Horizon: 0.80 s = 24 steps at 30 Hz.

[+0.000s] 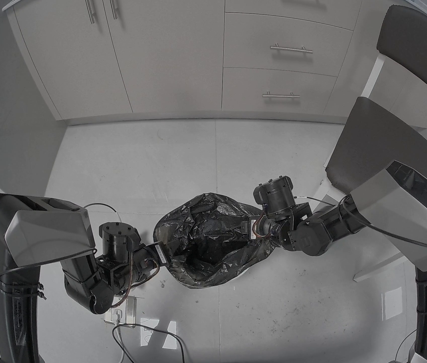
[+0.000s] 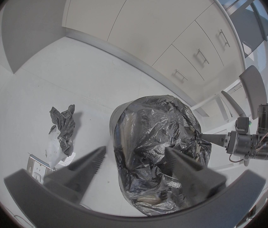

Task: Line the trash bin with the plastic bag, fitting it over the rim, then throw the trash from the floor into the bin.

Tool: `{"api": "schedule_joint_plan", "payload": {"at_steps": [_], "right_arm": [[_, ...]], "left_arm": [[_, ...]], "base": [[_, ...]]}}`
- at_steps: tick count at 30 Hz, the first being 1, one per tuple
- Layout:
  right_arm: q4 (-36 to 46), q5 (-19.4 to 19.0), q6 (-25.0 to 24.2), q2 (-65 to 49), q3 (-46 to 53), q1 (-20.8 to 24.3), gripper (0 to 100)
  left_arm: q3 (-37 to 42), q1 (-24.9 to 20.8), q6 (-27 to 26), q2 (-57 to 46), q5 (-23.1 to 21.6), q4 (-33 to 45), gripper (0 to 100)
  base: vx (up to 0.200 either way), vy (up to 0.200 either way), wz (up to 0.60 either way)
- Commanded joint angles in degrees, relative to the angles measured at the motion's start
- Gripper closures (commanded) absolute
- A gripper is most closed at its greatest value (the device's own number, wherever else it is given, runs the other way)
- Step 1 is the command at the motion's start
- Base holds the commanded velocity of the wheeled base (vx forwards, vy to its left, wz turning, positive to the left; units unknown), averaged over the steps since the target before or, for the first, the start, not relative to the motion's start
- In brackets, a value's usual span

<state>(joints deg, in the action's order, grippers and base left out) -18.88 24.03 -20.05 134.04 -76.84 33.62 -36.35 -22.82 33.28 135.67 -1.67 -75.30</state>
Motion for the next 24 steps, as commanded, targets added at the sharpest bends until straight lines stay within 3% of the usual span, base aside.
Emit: {"api": "schedule_joint_plan", "payload": {"at_steps": [1,12,24], "right_arm": [[0.0,0.0,0.1,-0.2,-0.2,0.4,0],[0.6,0.1,0.4,-1.2,-1.5,1.4,0],[1.0,1.2,-2.4,-4.0,9.0,4.4,0]], "left_arm": [[0.0,0.0,0.0,0.0,0.0,-0.3,0],[-0.1,0.0,0.0,-0.1,0.3,-0.6,0],[-0.4,0.0,-0.1,0.3,0.4,-0.5,0]], "base": [[0.0,0.0,0.0],[0.0,0.0,0.0],[0.0,0.0,0.0]]}}
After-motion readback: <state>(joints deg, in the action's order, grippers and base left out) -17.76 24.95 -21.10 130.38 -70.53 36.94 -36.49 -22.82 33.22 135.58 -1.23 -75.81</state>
